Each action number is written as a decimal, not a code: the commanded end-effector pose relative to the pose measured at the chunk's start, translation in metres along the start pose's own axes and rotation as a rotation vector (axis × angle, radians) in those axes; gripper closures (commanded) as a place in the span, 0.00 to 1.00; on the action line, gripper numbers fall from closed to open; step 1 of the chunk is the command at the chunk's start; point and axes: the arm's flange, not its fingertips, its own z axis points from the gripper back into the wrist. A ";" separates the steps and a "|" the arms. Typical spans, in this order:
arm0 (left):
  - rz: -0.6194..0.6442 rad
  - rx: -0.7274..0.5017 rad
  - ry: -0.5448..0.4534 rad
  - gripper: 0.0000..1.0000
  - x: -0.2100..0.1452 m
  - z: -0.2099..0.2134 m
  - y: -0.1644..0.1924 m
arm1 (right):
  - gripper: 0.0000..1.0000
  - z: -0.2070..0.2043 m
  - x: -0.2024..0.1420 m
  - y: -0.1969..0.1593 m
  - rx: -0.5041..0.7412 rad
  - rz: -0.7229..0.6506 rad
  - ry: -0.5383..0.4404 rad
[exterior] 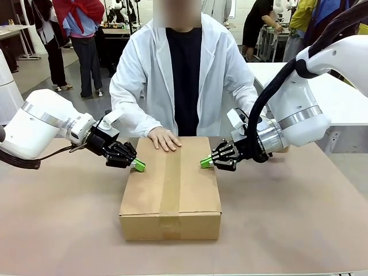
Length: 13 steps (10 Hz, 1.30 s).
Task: Wrap the clocks to prevent damage.
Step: After the human seals the box with tape, release both hands from the side flaps of the Package Box.
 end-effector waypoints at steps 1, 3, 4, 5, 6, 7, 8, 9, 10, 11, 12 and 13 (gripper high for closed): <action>0.000 0.004 0.004 1.00 0.000 -0.002 0.000 | 0.99 -0.002 -0.003 0.000 -0.003 -0.007 0.006; 0.000 0.004 0.004 1.00 0.000 -0.002 0.000 | 0.99 -0.002 -0.003 0.000 -0.003 -0.007 0.006; 0.000 0.004 0.004 1.00 0.000 -0.002 0.000 | 0.99 -0.002 -0.003 0.000 -0.003 -0.007 0.006; 0.000 0.004 0.004 1.00 0.000 -0.002 0.000 | 0.99 -0.002 -0.003 0.000 -0.003 -0.007 0.006; 0.000 0.004 0.004 1.00 0.000 -0.002 0.000 | 0.99 -0.002 -0.003 0.000 -0.003 -0.007 0.006; 0.000 0.004 0.004 1.00 0.000 -0.002 0.000 | 0.99 -0.002 -0.003 0.000 -0.003 -0.007 0.006; 0.000 0.004 0.004 1.00 0.000 -0.002 0.000 | 0.99 -0.002 -0.003 0.000 -0.003 -0.007 0.006; 0.000 0.004 0.004 1.00 0.000 -0.002 0.000 | 0.99 -0.002 -0.003 0.000 -0.003 -0.007 0.006; 0.000 0.004 0.004 1.00 0.000 -0.002 0.000 | 0.99 -0.002 -0.003 0.000 -0.003 -0.007 0.006; 0.000 0.004 0.004 1.00 0.000 -0.002 0.000 | 0.99 -0.002 -0.003 0.000 -0.003 -0.007 0.006; 0.000 0.004 0.004 1.00 0.000 -0.002 0.000 | 0.99 -0.002 -0.003 0.000 -0.003 -0.007 0.006; -0.001 0.000 0.000 1.00 0.000 0.000 0.000 | 0.99 0.000 0.000 0.000 0.000 0.000 0.000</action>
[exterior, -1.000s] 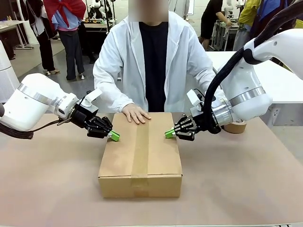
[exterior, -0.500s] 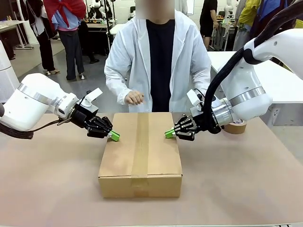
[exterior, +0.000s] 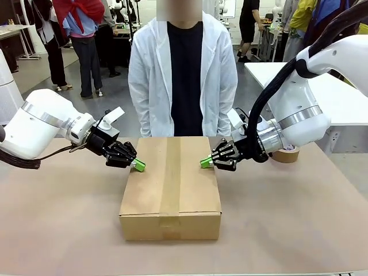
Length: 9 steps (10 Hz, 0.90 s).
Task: Wrap the clocks to prevent damage.
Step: After the human seals the box with tape, release both hands from the side flaps of the Package Box.
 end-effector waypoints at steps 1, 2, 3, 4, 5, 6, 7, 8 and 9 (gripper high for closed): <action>0.016 -0.012 0.056 1.00 0.012 0.007 0.004 | 0.99 0.008 0.011 -0.006 0.014 -0.019 0.049; 0.001 0.005 0.117 1.00 0.036 0.023 0.000 | 0.99 0.024 0.033 -0.008 0.007 -0.007 0.085; -0.006 0.021 0.155 1.00 0.063 0.045 -0.003 | 0.99 0.043 0.058 -0.008 0.001 0.001 0.101; -0.002 0.018 0.195 1.00 0.088 0.066 -0.011 | 0.99 0.064 0.083 -0.006 -0.011 0.003 0.149; 0.012 0.041 0.258 1.00 0.110 0.089 -0.019 | 0.99 0.083 0.107 -0.003 -0.040 -0.014 0.199; 0.022 0.055 0.297 1.00 0.130 0.112 -0.027 | 0.99 0.102 0.133 0.004 -0.066 -0.018 0.244; 0.025 0.083 0.313 1.00 0.149 0.137 -0.041 | 0.99 0.119 0.160 0.016 -0.061 -0.022 0.259; 0.028 0.119 0.320 1.00 0.161 0.155 -0.052 | 0.99 0.133 0.181 0.023 -0.087 -0.026 0.278; 0.026 0.162 0.316 1.00 0.170 0.172 -0.061 | 0.99 0.144 0.194 0.027 -0.126 -0.030 0.294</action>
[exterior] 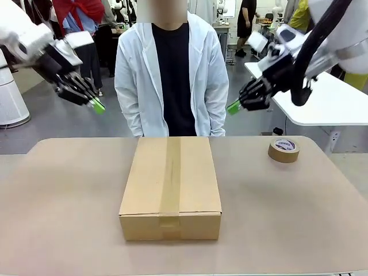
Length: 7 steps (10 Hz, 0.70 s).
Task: Wrap the clocks to prevent damage.
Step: After the human seals the box with tape, release both hands from the side flaps of the Package Box.
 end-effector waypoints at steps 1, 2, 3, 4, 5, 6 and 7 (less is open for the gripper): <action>0.017 0.057 -0.019 1.00 0.001 0.021 -0.011 | 0.99 0.011 0.005 0.005 -0.018 -0.026 0.035; -0.009 0.062 -0.072 1.00 -0.003 0.026 -0.015 | 0.99 0.010 -0.003 0.004 0.001 -0.019 0.031; 0.000 0.035 -0.006 1.00 0.001 0.020 -0.006 | 0.99 0.014 0.009 0.005 -0.021 -0.005 0.014; 0.000 0.035 -0.006 1.00 0.001 0.020 -0.006 | 0.99 0.014 0.009 0.005 -0.021 -0.005 0.014; 0.000 0.035 -0.006 1.00 0.001 0.020 -0.006 | 0.99 0.014 0.009 0.005 -0.021 -0.005 0.014; 0.000 0.035 -0.006 1.00 0.001 0.020 -0.006 | 0.99 0.014 0.009 0.005 -0.021 -0.005 0.014; 0.000 0.035 -0.006 1.00 0.001 0.020 -0.006 | 0.99 0.014 0.009 0.005 -0.021 -0.005 0.014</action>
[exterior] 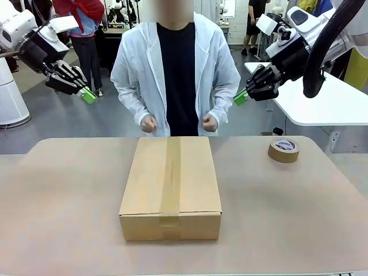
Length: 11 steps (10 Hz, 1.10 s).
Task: Wrap the clocks to prevent damage.
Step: After the human seals the box with tape, release both hands from the side flaps of the Package Box.
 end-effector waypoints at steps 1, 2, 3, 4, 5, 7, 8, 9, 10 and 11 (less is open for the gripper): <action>-0.002 0.005 0.016 1.00 0.001 0.001 -0.001 | 0.99 -0.002 0.000 -0.001 -0.005 -0.002 0.000; -0.002 0.005 0.016 1.00 0.001 0.001 -0.001 | 0.99 -0.002 0.000 -0.001 -0.005 -0.002 0.000; -0.002 0.005 0.016 1.00 0.001 0.001 -0.001 | 0.99 -0.002 0.000 -0.001 -0.005 -0.002 0.000; -0.002 0.005 0.016 1.00 0.001 0.001 -0.001 | 0.99 -0.002 0.000 -0.001 -0.005 -0.002 0.000; -0.002 0.005 0.016 1.00 0.001 0.001 -0.001 | 0.99 -0.002 0.000 -0.001 -0.005 -0.002 0.000; -0.002 0.005 0.016 1.00 0.001 0.001 -0.001 | 0.99 -0.002 0.000 -0.001 -0.005 -0.002 0.000; -0.002 0.005 0.016 1.00 0.001 0.001 -0.001 | 0.99 -0.002 0.000 -0.001 -0.005 -0.002 0.000; -0.002 0.005 0.016 1.00 0.001 0.001 -0.001 | 0.99 -0.002 0.000 -0.001 -0.005 -0.002 0.000; -0.002 0.005 0.016 1.00 0.001 0.001 -0.001 | 0.99 -0.002 0.000 -0.001 -0.005 -0.002 0.000; 0.000 0.001 0.000 1.00 0.000 0.001 0.000 | 0.99 0.000 0.000 0.000 0.000 -0.001 -0.002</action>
